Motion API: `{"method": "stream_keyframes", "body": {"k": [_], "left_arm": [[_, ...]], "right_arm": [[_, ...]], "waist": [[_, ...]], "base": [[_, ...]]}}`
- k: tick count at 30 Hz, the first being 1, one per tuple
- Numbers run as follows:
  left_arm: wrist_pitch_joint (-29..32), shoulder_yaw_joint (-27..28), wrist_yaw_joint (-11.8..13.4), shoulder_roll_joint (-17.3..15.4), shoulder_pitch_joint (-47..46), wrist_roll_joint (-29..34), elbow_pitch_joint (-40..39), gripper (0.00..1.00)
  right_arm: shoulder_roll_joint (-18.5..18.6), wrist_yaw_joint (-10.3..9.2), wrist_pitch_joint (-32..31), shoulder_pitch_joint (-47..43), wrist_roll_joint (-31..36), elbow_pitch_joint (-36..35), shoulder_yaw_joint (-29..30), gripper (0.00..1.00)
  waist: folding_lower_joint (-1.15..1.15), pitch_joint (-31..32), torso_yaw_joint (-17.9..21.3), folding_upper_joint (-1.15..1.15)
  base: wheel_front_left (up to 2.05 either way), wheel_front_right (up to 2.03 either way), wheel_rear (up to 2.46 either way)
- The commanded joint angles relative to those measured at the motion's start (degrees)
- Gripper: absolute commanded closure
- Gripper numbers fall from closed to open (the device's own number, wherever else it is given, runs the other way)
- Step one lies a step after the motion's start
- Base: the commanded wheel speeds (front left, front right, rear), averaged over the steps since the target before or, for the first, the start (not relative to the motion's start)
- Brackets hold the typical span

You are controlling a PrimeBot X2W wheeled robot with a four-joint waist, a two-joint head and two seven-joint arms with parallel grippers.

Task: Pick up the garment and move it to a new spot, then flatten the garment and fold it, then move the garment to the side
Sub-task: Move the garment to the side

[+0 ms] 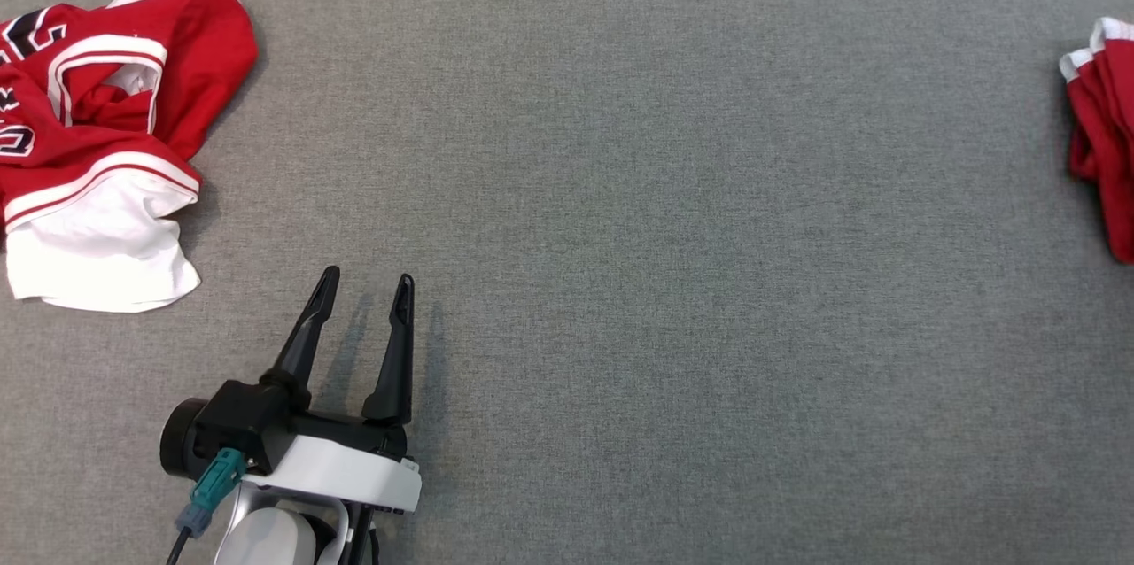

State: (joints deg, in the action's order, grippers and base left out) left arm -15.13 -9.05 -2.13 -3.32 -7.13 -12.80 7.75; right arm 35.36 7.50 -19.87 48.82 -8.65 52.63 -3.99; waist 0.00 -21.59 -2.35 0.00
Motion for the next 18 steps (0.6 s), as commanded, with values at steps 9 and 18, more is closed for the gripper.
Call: {"method": "stream_keyframes", "body": {"k": [9,18], "left_arm": [[0.0,2.1,0.2,-0.1,0.8,-0.8,0.5,0.00],[0.0,4.3,1.2,0.2,4.5,-2.6,2.3,0.00]], "right_arm": [[-3.6,-0.01,13.9,0.4,8.1,-7.4,4.2,0.00],[-18.0,0.00,30.3,-17.9,7.6,-23.0,7.6,0.00]], "waist": [[0.00,4.9,1.4,0.00],[0.00,16.0,1.4,0.00]], "base": [[0.00,0.00,0.00],[0.00,0.00,0.00]]}}
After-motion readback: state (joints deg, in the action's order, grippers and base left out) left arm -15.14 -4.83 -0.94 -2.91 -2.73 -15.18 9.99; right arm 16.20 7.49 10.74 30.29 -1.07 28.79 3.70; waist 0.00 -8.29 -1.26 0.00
